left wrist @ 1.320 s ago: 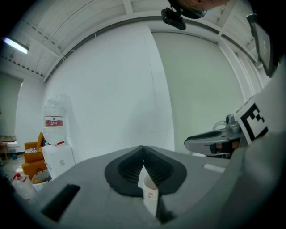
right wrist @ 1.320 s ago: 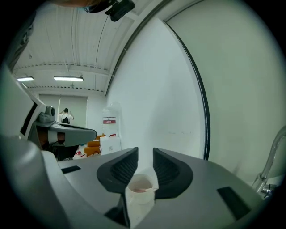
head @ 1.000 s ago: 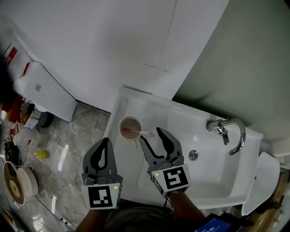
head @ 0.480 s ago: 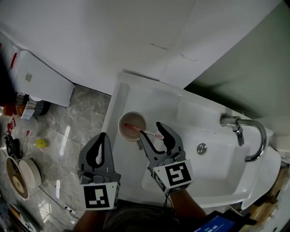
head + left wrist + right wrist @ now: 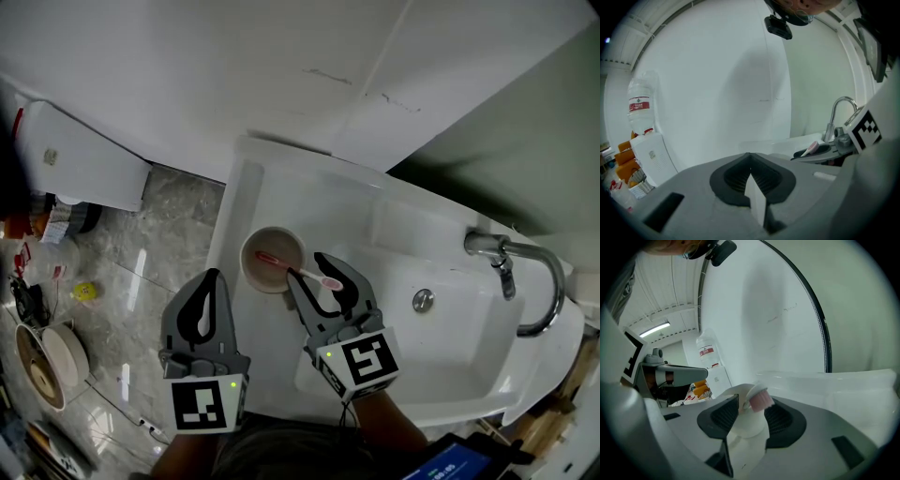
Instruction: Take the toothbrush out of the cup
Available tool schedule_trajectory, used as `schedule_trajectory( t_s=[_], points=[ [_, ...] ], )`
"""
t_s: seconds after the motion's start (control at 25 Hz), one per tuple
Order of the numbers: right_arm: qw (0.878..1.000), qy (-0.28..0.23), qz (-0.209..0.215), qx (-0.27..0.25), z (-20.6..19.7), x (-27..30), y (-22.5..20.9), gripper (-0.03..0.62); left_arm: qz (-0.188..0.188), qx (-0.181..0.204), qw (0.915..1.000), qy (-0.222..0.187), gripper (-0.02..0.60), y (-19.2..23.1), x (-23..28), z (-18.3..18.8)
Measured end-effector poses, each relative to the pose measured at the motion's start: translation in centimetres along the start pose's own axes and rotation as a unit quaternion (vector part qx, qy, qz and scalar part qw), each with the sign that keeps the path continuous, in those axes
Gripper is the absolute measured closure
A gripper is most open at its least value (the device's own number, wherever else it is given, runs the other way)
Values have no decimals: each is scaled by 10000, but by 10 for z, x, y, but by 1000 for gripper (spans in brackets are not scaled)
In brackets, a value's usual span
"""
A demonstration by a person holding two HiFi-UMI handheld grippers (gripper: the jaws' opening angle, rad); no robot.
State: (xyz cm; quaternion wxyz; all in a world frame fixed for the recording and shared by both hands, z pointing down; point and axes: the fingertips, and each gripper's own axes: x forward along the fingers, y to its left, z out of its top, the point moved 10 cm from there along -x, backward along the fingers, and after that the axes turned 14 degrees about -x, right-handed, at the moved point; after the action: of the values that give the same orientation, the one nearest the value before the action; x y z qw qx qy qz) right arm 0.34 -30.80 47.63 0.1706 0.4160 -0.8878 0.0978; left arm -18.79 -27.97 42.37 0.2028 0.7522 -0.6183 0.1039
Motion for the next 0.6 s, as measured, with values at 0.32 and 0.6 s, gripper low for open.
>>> schedule_trajectory(
  t_s=[0.32, 0.6],
  points=[
    [10000, -16, 15, -5, 2, -4, 4, 474, -1, -12, 10000, -47, 571, 0, -4, 2],
    [10000, -55, -44, -23, 2, -8, 8, 516, -14, 19, 9999, -101, 571, -2, -11, 4]
  ],
)
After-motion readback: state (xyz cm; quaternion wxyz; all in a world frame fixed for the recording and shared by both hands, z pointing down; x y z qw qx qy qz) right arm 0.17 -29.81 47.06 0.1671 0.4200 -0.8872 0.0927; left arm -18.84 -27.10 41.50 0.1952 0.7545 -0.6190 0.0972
